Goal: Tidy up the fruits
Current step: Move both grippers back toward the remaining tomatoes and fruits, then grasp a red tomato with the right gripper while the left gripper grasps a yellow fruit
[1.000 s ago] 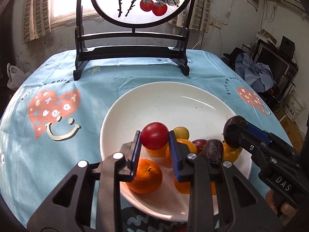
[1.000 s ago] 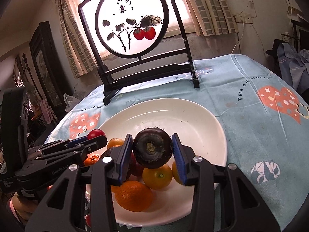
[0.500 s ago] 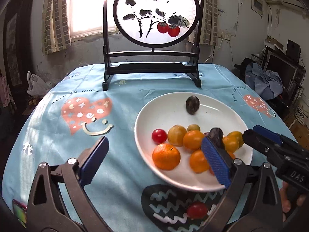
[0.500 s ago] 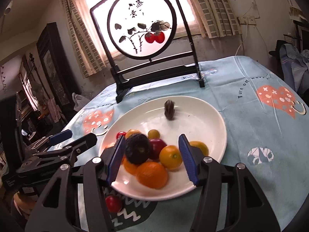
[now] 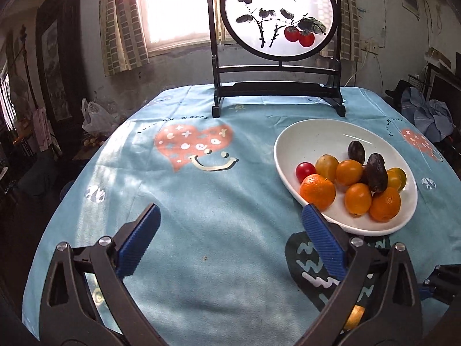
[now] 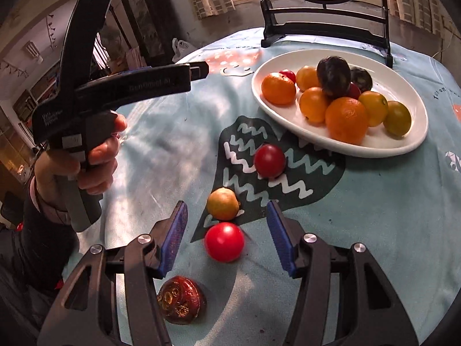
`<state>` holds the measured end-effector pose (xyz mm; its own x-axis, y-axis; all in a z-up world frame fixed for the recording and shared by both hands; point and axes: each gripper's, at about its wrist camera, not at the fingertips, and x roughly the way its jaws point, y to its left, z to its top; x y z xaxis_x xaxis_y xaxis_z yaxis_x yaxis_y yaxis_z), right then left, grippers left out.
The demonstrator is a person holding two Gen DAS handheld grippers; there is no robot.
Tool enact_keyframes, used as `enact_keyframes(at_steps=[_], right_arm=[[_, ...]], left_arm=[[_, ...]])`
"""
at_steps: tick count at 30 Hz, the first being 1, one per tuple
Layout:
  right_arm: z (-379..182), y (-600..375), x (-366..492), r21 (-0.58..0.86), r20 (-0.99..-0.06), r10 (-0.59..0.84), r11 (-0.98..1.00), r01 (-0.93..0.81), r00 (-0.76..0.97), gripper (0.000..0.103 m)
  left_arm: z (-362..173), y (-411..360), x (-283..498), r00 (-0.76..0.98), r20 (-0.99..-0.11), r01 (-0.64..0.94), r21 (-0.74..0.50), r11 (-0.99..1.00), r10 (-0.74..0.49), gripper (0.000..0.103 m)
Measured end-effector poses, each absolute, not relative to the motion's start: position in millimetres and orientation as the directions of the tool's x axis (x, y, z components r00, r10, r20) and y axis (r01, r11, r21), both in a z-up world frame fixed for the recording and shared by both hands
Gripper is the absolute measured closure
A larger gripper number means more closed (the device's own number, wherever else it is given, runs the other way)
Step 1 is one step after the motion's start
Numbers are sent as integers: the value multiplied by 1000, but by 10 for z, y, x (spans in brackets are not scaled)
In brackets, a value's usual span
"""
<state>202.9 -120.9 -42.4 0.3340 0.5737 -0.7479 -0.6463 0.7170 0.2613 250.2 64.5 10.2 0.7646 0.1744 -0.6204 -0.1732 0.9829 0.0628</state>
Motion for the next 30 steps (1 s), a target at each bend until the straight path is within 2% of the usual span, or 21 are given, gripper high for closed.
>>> enact_keyframes(at_steps=[15, 17, 22, 25, 30], right_arm=[[-538, -1123, 1905, 178, -807, 502, 708, -683, 310, 46], [-547, -1120, 1899, 170, -811, 496, 708, -686, 311, 54], [-587, -1101, 1880, 141, -823, 472, 708, -692, 316, 62], [-585, -1126, 1909, 149, -820, 477, 711, -687, 316, 72], [-486, -1329, 2063, 249, -776, 539, 739, -627, 327, 73]], left_arm=[[82, 577, 2496, 752, -625, -172, 122, 977, 210, 3], [82, 593, 2495, 750, -626, -176, 118, 977, 211, 3], [77, 632, 2500, 744, -633, -187, 109, 976, 213, 3], [73, 644, 2500, 742, -636, -189, 104, 976, 211, 3], [48, 628, 2512, 733, -652, -172, 98, 980, 194, 3]])
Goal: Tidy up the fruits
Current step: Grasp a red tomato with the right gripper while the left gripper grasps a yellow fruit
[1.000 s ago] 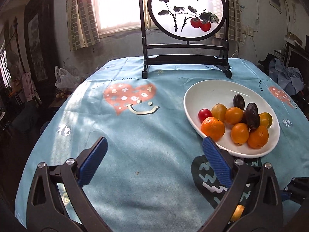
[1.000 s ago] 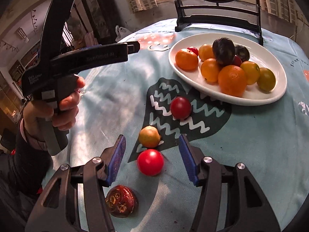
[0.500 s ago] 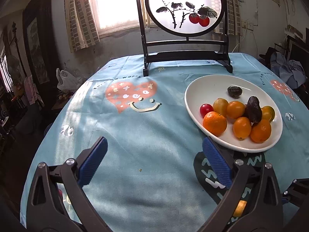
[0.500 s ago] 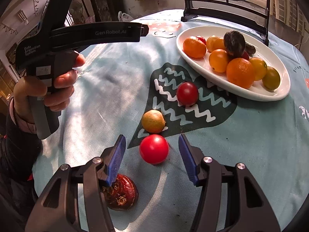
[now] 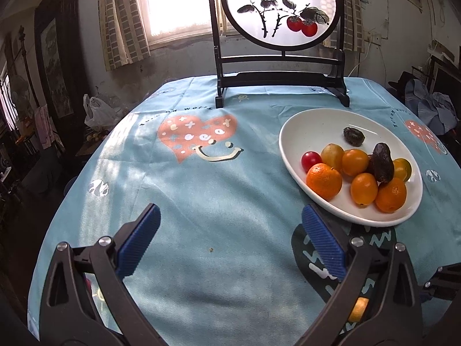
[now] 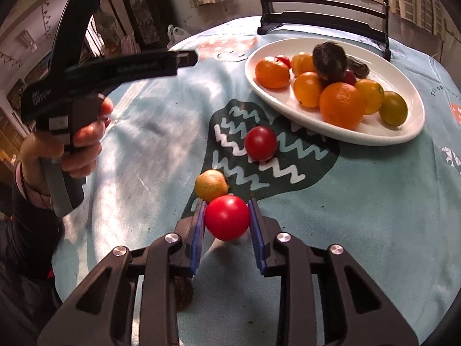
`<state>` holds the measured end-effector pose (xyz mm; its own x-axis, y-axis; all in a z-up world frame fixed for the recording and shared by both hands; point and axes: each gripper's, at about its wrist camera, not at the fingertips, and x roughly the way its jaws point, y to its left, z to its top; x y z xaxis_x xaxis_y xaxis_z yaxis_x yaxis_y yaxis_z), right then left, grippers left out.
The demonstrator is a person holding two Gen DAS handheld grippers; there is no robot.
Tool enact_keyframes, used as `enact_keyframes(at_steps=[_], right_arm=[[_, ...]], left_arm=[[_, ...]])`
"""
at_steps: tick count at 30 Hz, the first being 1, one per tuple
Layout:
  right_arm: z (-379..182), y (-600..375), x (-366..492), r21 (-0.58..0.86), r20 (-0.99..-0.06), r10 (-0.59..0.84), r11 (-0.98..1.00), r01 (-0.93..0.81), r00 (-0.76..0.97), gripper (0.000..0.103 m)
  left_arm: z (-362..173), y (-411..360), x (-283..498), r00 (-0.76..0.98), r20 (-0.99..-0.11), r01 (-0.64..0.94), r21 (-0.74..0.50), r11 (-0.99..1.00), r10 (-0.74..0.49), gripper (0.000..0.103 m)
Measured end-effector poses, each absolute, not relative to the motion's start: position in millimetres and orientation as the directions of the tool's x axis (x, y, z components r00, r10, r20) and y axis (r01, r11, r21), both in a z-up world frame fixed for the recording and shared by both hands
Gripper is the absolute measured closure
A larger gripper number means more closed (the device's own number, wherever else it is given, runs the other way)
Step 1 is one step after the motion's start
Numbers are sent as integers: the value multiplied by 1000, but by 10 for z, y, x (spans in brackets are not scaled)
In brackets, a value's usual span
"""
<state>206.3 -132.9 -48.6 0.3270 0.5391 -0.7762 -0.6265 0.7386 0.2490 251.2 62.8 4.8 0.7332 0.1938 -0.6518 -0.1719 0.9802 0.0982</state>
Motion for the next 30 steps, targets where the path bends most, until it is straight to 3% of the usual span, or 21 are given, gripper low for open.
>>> enact_keyframes(at_steps=[5, 13, 24, 30], right_arm=[[-381, -1643, 2256, 316, -729, 539, 812, -490, 422, 73], [-451, -1853, 2404, 356, -742, 507, 852, -384, 439, 73], [-462, -1820, 2389, 340, -749, 500, 853, -396, 435, 73], [-454, -1819, 2382, 336, -748, 499, 853, -399, 438, 73]], left_arm=[[-6, 471, 2470, 728, -674, -82, 98, 992, 127, 3], [-182, -59, 2169, 661, -738, 256, 49, 966, -138, 6], [-420, -299, 2049, 571, -797, 391, 51, 919, -198, 57], [-514, -287, 2063, 535, -823, 396, 44, 917, -192, 62]])
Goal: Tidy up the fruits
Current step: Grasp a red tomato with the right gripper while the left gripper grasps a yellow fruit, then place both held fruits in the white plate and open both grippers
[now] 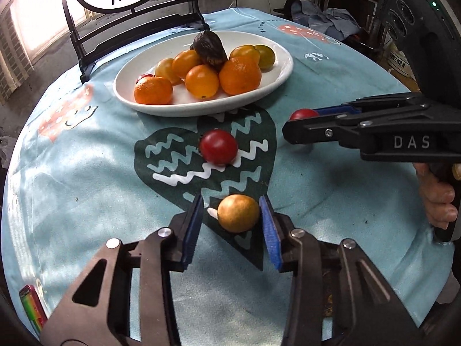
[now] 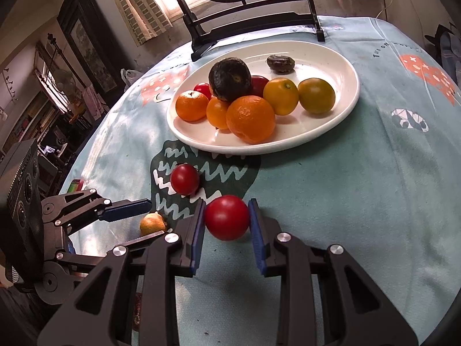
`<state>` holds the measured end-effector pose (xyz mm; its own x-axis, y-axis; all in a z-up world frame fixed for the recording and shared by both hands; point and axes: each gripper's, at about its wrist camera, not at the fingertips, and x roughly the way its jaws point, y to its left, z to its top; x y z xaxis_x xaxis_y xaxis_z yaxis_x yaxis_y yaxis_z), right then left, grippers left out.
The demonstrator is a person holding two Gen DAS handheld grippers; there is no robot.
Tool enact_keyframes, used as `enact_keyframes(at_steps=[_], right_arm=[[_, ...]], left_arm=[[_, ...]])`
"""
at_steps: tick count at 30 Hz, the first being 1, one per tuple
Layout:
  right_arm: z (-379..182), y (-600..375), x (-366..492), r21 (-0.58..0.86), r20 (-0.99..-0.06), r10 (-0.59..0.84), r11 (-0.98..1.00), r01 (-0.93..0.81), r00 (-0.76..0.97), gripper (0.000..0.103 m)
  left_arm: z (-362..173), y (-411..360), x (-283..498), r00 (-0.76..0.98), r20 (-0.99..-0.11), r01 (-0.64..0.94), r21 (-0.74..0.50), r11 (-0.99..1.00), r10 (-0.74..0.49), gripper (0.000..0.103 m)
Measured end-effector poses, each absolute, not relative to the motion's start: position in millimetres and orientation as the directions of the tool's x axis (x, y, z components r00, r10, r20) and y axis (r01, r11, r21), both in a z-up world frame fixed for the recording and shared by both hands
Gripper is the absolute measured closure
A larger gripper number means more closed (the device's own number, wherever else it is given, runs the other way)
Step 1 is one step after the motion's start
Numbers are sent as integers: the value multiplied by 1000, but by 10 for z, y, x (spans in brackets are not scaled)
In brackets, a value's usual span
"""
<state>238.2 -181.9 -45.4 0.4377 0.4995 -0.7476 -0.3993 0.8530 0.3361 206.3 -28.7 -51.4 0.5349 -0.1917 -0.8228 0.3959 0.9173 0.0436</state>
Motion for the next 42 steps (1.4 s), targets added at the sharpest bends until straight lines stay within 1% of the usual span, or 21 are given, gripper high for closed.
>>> enact_keyframes(at_steps=[4, 9, 14, 20, 22, 25, 27, 30, 32, 34, 37, 42], right_arm=[[-456, -1821, 2385, 335, -749, 497, 855, -396, 438, 73], [-459, -1809, 2385, 329, -751, 494, 855, -401, 438, 73], [-462, -1812, 2388, 325, -754, 491, 856, -401, 437, 73], [-455, -1810, 2385, 327, -743, 501, 851, -411, 444, 73], [-422, -1820, 2376, 333, -723, 515, 844, -421, 460, 73], [-324, -1888, 2382, 360, -658, 546, 833, -421, 519, 73], [-243, -1943, 2404, 355, -603, 537, 843, -404, 590, 73], [-129, -2020, 2491, 325, -524, 491, 871, -369, 696, 73], [-94, -2077, 2606, 331, -491, 462, 883, -333, 738, 73], [-94, -2117, 2751, 344, -480, 442, 890, -300, 758, 73], [-125, -2136, 2976, 341, -484, 416, 900, -272, 770, 73], [-174, -2152, 3247, 333, -487, 404, 906, -262, 775, 73]], left_arm=[[-542, -301, 2040, 525, -830, 409, 49, 911, -191, 62], [-543, -317, 2017, 519, -828, 421, 34, 906, -210, 70], [-542, -321, 2035, 523, -826, 421, 35, 906, -210, 73], [-517, -285, 2063, 528, -822, 409, 25, 912, -214, 73], [-471, -249, 2069, 544, -808, 398, 12, 917, -225, 73], [-328, -150, 2086, 593, -757, 377, -39, 925, -273, 73], [-230, -81, 2156, 628, -721, 349, -74, 934, -292, 73], [-102, -20, 2357, 678, -685, 283, -90, 955, -265, 73], [-17, -20, 2530, 704, -666, 256, -88, 963, -248, 73], [58, -6, 2724, 732, -644, 216, -90, 972, -222, 73], [124, 1, 3047, 742, -635, 182, -120, 976, -216, 73], [73, -31, 3482, 736, -653, 138, -112, 984, -177, 73]])
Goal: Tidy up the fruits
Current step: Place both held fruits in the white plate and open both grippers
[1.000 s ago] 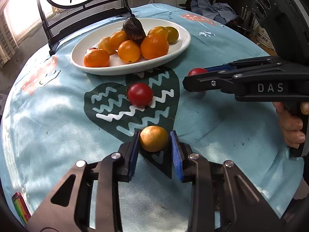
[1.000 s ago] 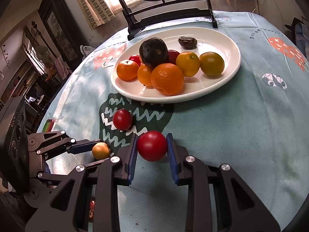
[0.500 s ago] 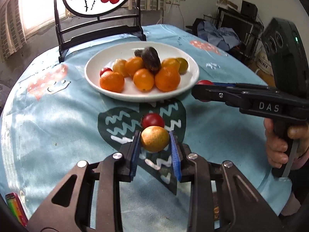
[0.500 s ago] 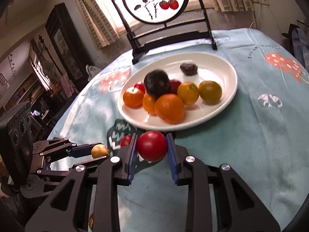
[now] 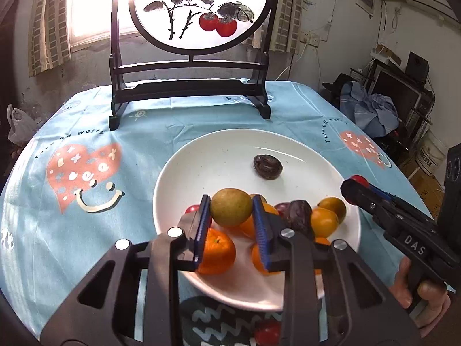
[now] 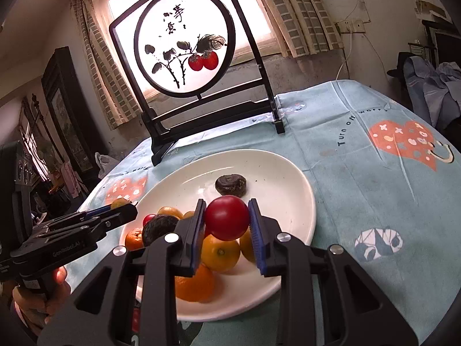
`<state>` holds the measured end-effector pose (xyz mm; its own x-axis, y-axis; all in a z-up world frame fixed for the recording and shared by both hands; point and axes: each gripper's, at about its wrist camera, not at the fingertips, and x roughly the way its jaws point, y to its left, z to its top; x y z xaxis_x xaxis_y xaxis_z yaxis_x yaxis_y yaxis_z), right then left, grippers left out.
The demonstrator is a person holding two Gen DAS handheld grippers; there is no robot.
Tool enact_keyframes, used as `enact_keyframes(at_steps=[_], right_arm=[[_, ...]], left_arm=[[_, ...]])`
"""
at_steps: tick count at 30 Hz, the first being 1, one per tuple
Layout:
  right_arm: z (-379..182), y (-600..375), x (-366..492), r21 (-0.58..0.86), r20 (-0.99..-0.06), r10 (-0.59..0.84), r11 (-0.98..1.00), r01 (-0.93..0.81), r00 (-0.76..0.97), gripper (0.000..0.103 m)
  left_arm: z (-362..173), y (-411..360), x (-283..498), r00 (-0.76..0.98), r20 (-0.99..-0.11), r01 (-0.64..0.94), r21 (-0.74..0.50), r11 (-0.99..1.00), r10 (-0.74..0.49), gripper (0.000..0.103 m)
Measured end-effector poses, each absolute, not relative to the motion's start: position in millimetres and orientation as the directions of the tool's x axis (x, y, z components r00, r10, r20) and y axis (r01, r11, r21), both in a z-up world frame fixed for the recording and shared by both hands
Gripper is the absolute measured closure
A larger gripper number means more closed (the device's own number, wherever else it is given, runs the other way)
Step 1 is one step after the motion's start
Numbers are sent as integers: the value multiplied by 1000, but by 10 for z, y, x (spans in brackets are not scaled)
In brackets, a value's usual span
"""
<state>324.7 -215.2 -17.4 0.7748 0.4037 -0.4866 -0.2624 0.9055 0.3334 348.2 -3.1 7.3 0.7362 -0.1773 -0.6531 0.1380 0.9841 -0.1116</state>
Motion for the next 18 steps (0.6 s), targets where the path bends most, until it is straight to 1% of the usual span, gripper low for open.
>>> enact_keyframes(at_steps=[3, 4, 5, 6, 7, 8, 9, 11, 14, 18], right_arm=[[-187, -2156, 3367, 340, -487, 412, 901, -268, 770, 73], [-189, -2154, 3385, 344, -489, 416, 900, -269, 767, 71], [-192, -2158, 3401, 347, -494, 416, 900, -266, 764, 62], [-187, -2162, 3393, 350, -499, 411, 901, -256, 763, 58], [-174, -2178, 3370, 359, -496, 411, 899, -250, 765, 46], [-145, -2201, 3328, 372, -478, 416, 894, -251, 774, 43], [-108, -2215, 3277, 378, -455, 421, 889, -258, 784, 43], [-28, -2203, 3180, 363, -440, 427, 889, -278, 790, 43], [41, -2145, 3025, 348, -430, 449, 883, -315, 783, 43], [53, -1990, 2801, 313, -443, 481, 874, -372, 757, 43]], left_arm=[[28, -21, 3628, 725, -669, 121, -113, 986, -165, 73], [12, -15, 3658, 723, -673, 111, -112, 987, -158, 72], [10, -9, 3669, 724, -673, 102, -110, 989, -150, 55], [17, -6, 3656, 729, -671, 92, -96, 991, -133, 26], [35, -2, 3617, 743, -660, 78, -73, 994, -107, 18], [69, -10, 3561, 766, -639, 65, -43, 997, -77, 17], [98, -18, 3519, 777, -627, 62, -17, 998, -59, 17], [155, -59, 3456, 778, -627, 66, 23, 998, -37, 16], [221, -89, 3339, 782, -621, 75, 24, 997, -44, 12], [260, -139, 3146, 789, -614, 84, 48, 995, -37, 8]])
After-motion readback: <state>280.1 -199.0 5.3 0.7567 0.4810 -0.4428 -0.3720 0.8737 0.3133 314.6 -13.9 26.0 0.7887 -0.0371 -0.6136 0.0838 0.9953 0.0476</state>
